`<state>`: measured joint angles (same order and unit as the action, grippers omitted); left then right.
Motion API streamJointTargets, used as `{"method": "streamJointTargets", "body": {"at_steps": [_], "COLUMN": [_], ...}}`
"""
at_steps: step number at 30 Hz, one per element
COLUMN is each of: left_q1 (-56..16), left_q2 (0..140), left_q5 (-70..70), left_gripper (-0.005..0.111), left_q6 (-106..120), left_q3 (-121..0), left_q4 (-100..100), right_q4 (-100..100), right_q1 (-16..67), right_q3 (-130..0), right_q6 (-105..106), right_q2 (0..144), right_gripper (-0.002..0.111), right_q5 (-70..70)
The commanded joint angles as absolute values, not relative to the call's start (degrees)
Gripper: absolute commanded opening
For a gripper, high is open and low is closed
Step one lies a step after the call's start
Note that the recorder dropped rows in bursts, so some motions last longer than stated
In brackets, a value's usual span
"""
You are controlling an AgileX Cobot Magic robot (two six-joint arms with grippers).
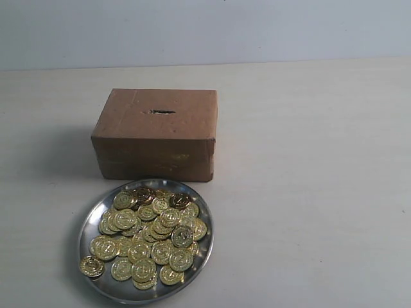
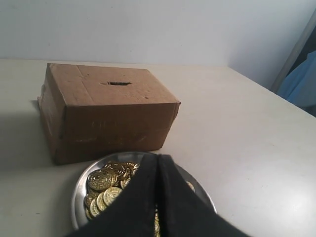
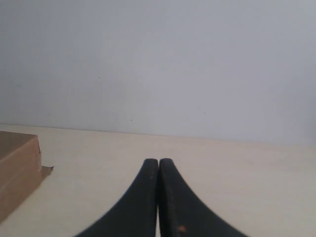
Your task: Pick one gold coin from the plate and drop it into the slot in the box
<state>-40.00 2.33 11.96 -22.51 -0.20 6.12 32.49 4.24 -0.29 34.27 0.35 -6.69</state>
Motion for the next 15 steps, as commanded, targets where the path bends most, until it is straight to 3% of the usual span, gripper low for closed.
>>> {"method": "streamJointTargets", "body": {"at_steps": [1, 15], "left_q1": [-39.91, -39.91], "left_q2": [2.08, 2.08], "left_q5": [11.89, 11.89], "left_gripper": [0.000, 0.000], "left_q6": [-22.24, -22.24], "left_q3": [0.00, 0.00], "left_q4": [6.42, 6.42], "right_q4": [31.91, -1.45], "right_q1": [3.85, 1.99], "right_q3": [0.00, 0.00], "right_q6": [34.35, -2.00], "right_q2": [0.00, 0.00], "right_gripper": [0.000, 0.000], "right_q5": [-7.68, -15.03]}}
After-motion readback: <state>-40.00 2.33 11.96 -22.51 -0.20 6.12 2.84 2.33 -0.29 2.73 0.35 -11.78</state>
